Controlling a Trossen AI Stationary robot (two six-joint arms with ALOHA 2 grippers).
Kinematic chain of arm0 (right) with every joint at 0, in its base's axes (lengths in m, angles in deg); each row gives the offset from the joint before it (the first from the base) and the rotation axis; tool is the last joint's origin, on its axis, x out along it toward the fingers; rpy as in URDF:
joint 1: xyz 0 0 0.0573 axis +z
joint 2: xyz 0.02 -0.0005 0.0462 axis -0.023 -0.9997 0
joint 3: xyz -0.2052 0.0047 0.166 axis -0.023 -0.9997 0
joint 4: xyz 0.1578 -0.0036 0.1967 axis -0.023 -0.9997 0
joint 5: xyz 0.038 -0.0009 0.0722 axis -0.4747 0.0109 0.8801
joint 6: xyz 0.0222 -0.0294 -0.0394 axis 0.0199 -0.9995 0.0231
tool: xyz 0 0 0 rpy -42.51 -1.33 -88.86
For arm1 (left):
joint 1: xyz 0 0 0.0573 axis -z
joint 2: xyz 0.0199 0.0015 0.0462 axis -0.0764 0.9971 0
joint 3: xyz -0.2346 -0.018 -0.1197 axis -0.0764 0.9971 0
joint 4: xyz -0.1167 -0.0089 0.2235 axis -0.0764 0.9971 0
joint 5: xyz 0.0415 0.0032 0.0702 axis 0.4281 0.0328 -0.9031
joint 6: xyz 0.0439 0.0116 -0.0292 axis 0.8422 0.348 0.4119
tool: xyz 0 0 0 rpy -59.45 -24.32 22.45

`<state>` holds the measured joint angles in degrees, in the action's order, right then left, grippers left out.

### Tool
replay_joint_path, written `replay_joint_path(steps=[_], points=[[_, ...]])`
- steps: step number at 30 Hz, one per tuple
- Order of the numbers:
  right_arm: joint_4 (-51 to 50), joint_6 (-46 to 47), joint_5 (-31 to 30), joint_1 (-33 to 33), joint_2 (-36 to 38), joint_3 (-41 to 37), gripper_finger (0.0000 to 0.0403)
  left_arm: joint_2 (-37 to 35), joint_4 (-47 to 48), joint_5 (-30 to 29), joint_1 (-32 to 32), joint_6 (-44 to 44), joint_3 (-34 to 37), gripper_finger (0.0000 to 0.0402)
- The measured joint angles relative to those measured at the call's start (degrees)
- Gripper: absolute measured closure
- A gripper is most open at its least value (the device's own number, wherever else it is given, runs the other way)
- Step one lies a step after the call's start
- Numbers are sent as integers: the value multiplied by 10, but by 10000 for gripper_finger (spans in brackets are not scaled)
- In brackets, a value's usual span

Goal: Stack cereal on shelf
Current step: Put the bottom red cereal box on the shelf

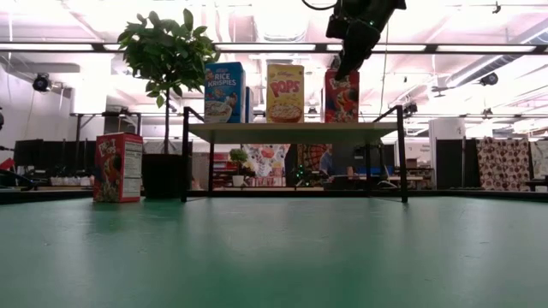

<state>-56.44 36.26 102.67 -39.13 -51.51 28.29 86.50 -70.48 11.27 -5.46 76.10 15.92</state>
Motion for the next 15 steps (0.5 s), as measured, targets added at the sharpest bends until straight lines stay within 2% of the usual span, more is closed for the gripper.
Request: replay_joint_path(steps=[15], points=[[2, 0, -4, 0, 0, 0, 202, 0, 0, 0, 0, 0, 0, 225]])
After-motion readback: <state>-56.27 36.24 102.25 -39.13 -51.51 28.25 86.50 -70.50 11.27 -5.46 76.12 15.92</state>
